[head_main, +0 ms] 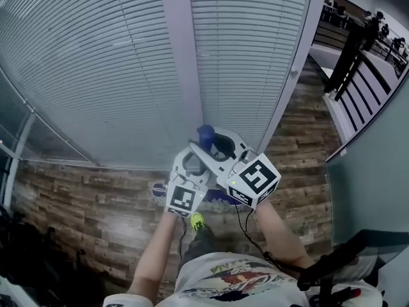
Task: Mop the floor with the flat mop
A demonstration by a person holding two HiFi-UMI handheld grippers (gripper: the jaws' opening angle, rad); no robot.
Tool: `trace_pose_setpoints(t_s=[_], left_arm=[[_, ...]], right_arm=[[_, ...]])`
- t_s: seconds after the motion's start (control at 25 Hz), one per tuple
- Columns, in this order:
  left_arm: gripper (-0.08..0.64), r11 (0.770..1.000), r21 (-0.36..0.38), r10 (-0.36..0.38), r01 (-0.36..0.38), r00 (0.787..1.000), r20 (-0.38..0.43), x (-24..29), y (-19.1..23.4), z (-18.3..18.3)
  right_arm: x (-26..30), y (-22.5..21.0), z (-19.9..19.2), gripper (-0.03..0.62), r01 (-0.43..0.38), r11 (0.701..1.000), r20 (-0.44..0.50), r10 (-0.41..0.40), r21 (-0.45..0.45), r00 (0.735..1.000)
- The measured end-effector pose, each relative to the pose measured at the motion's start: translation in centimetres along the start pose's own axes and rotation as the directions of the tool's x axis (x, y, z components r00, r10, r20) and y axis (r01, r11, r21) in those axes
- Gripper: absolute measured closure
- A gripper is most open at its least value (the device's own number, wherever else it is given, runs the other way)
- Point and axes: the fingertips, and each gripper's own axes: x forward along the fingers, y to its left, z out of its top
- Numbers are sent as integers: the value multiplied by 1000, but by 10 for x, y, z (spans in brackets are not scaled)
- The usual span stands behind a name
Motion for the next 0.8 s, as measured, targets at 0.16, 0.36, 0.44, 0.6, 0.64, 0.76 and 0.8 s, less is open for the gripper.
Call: trace_pose_setpoints(t_s=[0.16, 0.36, 0.44, 0.6, 0.64, 0.76, 0.8], left_arm=[[448, 999, -40, -37, 35, 999, -30, -20, -70, 22], [471, 988, -150, 5, -29, 988, -157, -59, -128, 25], [471, 988, -151, -6, -23, 982, -187, -77, -147, 26], [469, 972, -234, -20, -30, 978, -208, -109, -185, 26], [464, 965, -261, -22, -37, 976, -219, -117, -192, 26], [462, 955, -295, -33, -46, 966, -257, -141, -213, 24], [462, 954, -295, -32, -49, 964, -264, -151, -221, 23]], right_arm=[[-67, 43, 4, 463, -59, 998, -21, 59, -17, 998], [-124, 102, -2, 465, -152, 988, -62, 153, 13, 986], [-141, 126, -4, 463, -189, 979, -48, 193, 75, 980], [-174, 168, -11, 446, -226, 959, -17, 232, 169, 973], [-180, 178, -13, 446, -219, 962, -25, 226, 165, 974], [-197, 210, -19, 446, -218, 966, -68, 229, 139, 971], [-204, 222, -22, 446, -221, 966, -83, 233, 131, 969]])
